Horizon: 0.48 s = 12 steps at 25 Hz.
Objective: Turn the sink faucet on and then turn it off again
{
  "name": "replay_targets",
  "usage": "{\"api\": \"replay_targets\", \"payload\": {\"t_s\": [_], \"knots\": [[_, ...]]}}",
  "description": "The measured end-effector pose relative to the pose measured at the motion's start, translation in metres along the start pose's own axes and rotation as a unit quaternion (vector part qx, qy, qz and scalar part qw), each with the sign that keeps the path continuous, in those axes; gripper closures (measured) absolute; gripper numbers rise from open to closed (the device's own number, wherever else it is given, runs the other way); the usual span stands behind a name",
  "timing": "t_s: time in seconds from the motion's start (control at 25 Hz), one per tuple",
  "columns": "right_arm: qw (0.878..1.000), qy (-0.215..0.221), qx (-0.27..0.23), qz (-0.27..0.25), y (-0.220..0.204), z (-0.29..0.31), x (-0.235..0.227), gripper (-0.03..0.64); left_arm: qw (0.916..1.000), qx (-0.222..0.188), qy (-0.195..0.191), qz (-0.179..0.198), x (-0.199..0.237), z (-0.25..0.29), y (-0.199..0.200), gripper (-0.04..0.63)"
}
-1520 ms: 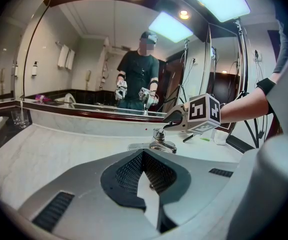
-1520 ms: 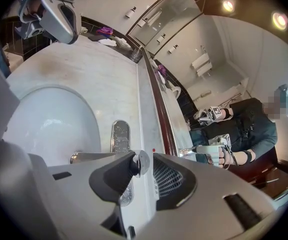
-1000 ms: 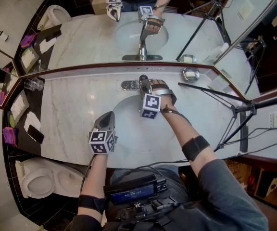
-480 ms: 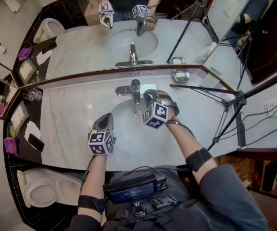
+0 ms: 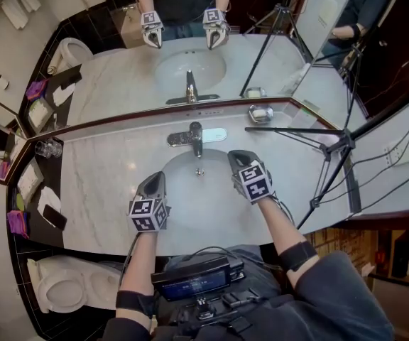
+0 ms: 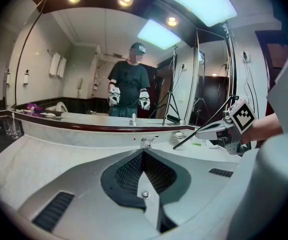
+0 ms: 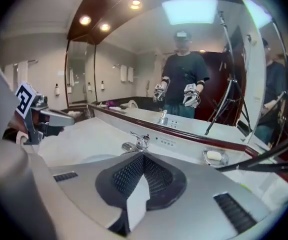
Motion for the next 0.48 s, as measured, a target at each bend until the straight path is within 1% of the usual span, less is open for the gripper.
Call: {"api": "replay_targets", "payload": {"t_s": [0.12, 0.32, 0.48], "knots": [[0.998, -0.001, -0.009, 0.062, -0.018, -0.009, -0.013, 0.597, 1.0000, -0.001, -0.001, -0.002, 0.000, 0.000, 0.001, 0.595], [0.990, -0.014, -0.016, 0.137, -0.036, -0.027, -0.027, 0.597, 1.0000, 0.000, -0.007, 0.002, -0.003, 0.000, 0.001, 0.595], [0.987, -0.023, -0.015, 0.160, -0.051, -0.034, -0.030, 0.597, 0.9999, -0.005, -0.013, 0.009, -0.006, 0.001, 0.002, 0.595]]}}
Point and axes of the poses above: the fingertips, and each gripper's own axes: z forward along the fingers, x to its left, y out of its top, the point moved 1 cm from there along -z, backward along the fingers, and after that the axes turned 11 degrees about -y, right-handed, at the moved point
